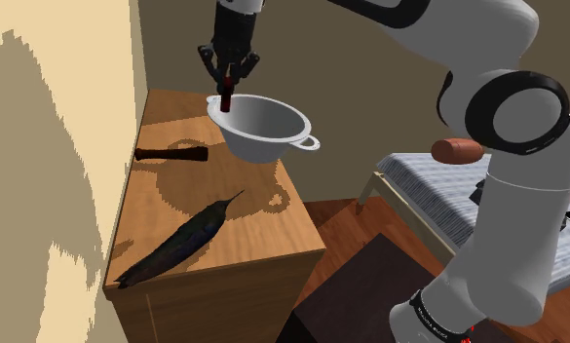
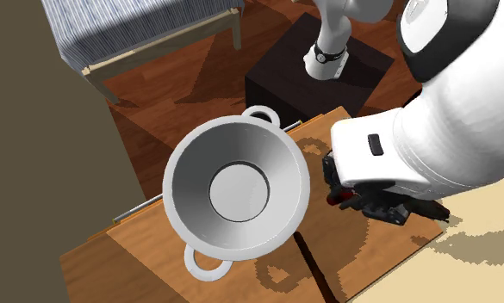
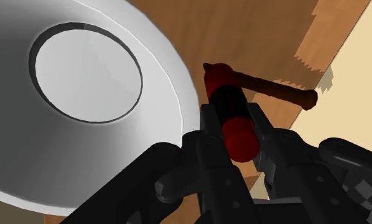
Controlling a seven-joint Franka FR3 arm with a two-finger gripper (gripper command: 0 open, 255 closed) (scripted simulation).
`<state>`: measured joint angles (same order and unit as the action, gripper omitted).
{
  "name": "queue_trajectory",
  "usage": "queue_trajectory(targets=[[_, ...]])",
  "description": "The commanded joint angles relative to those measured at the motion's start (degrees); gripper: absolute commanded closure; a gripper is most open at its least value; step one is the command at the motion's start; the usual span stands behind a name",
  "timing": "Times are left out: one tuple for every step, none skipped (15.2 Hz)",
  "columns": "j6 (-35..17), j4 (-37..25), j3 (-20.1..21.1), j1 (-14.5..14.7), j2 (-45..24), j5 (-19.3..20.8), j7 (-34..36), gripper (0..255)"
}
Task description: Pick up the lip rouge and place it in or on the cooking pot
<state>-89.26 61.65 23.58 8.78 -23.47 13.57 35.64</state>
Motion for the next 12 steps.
queue_trajectory(targets=[[0.7,-1.2,-0.6,-1.8,-0.3,-0.4,-2.6,255],[0.7,-1.4,-0.9,-2.7,-0.3,-0.6,-3.8,255],[0.7,-1.6,-1.2,-3.6,-0.4,-0.8,-5.0,255],[0.8,-2.0,-1.5,-4.5,-0.6,-1.0,-6.2,255],[1.0,-2.6,-1.8,-5.3,-0.9,-1.1,-7.4,255],[1.2,-3.3,-2.1,-6.1,-1.2,-1.2,-8.6,255],[1.5,-4.1,-2.4,-6.9,-1.7,-1.3,-9.8,255],[1.8,-5.1,-2.7,-7.6,-2.3,-1.4,-10.9,255],[2.2,-6.2,-3.0,-8.3,-2.9,-1.4,-12.1,255],[2.7,-7.6,-3.3,-9.0,-3.7,-1.4,-13.3,255],[3.3,-9.1,-3.6,-9.6,-4.6,-1.4,-14.4,255],[3.9,-11.0,-3.9,-10.1,-5.7,-1.3,-15.6,255]])
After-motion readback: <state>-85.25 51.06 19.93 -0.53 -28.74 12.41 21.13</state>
